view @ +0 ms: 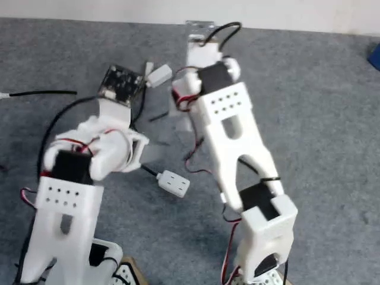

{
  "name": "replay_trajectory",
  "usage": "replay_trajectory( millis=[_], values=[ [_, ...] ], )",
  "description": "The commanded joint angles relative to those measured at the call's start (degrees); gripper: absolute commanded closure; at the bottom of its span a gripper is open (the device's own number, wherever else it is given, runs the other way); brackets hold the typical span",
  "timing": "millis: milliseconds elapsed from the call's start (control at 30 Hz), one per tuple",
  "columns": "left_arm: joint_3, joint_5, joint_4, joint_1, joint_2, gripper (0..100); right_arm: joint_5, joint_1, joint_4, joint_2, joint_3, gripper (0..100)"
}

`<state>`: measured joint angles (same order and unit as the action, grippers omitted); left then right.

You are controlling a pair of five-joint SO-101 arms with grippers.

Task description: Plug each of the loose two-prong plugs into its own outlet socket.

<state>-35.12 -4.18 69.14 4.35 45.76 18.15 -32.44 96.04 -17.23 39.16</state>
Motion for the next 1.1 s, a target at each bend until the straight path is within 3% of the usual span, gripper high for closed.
replay_trajectory(
  millis=[0,200,500,1067],
  values=[
    [-4.4,1.1,-6.9,0.7,2.6,58,0.9,-3.8,0.6,3.6,2.6,99.2],
    [-5.9,1.1,-8.0,0.7,2.5,57,1.7,-5.2,2.9,4.0,3.1,99.2],
    [-14.3,-1.0,-17.2,0.4,2.5,57,0.5,-5.2,4.7,4.1,3.1,99.2],
    [-16.0,-3.5,-17.4,-1.5,2.5,57,-8.7,-2.3,5.0,4.1,-6.2,99.2]
  ],
)
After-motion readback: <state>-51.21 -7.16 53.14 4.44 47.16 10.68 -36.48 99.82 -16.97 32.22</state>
